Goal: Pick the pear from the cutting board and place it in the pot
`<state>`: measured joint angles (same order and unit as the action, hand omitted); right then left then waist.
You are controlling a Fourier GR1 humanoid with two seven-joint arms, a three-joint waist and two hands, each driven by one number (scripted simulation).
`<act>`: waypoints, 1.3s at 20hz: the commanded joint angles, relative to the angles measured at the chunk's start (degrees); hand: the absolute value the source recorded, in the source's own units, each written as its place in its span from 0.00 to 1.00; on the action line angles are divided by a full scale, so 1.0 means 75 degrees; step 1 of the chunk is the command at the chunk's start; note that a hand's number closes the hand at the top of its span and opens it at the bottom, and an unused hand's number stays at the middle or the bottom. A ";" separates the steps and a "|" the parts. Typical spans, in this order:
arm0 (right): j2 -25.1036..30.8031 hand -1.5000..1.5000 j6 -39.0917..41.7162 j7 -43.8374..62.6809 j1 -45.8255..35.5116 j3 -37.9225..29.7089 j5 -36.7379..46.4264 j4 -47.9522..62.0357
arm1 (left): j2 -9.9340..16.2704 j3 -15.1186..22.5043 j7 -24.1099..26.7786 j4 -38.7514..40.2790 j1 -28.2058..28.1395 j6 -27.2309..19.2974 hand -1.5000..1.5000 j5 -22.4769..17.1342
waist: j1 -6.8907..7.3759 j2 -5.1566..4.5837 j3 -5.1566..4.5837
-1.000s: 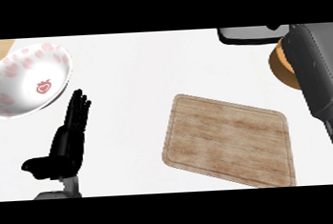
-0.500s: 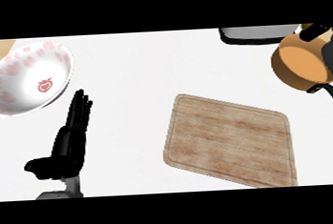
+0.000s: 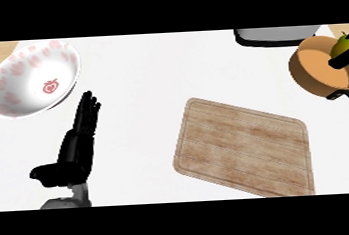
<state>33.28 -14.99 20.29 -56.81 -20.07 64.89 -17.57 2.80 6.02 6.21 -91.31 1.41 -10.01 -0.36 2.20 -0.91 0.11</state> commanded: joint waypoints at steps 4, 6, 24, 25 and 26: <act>0.0261 0.00 0.0511 -0.0338 0.0147 -0.0585 -0.0576 0.0858 | 0.0107 -0.0127 -0.0079 -0.0071 0.0023 0.0240 0.50 -0.0215 | 0.0034 -0.0008 0.0006; 0.0301 0.00 0.0232 -0.1428 0.0471 -0.1011 -0.1100 0.0632 | 0.0070 -0.0126 -0.0139 0.0126 0.0098 0.0202 0.50 -0.0180 | -0.0030 -0.0008 0.0013; 0.0916 0.00 -0.0768 -0.4653 0.1039 -0.4215 -0.4846 -0.0149 | -0.0196 0.0114 0.0234 0.0044 -0.0302 -0.0125 0.50 0.0229 | -0.0093 0.0034 0.0008; 0.1289 0.00 -0.0400 -0.4958 0.1222 -0.4447 -0.5047 -0.0137 | -0.0046 -0.0242 0.0101 0.0307 0.0228 0.0045 0.50 -0.0068 | -0.0123 -0.0006 0.0017; 0.1111 0.00 -0.0657 -0.4969 0.1262 -0.4348 -0.5026 0.0037 | 0.0095 -0.0047 0.0184 -0.0153 -0.0457 0.0195 0.50 0.0015 | -0.0041 0.0027 0.0010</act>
<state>39.34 -21.12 -13.02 -49.78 -50.53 30.27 -18.65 2.71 5.28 6.92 -90.85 0.60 -9.56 -0.29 1.64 -0.78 0.19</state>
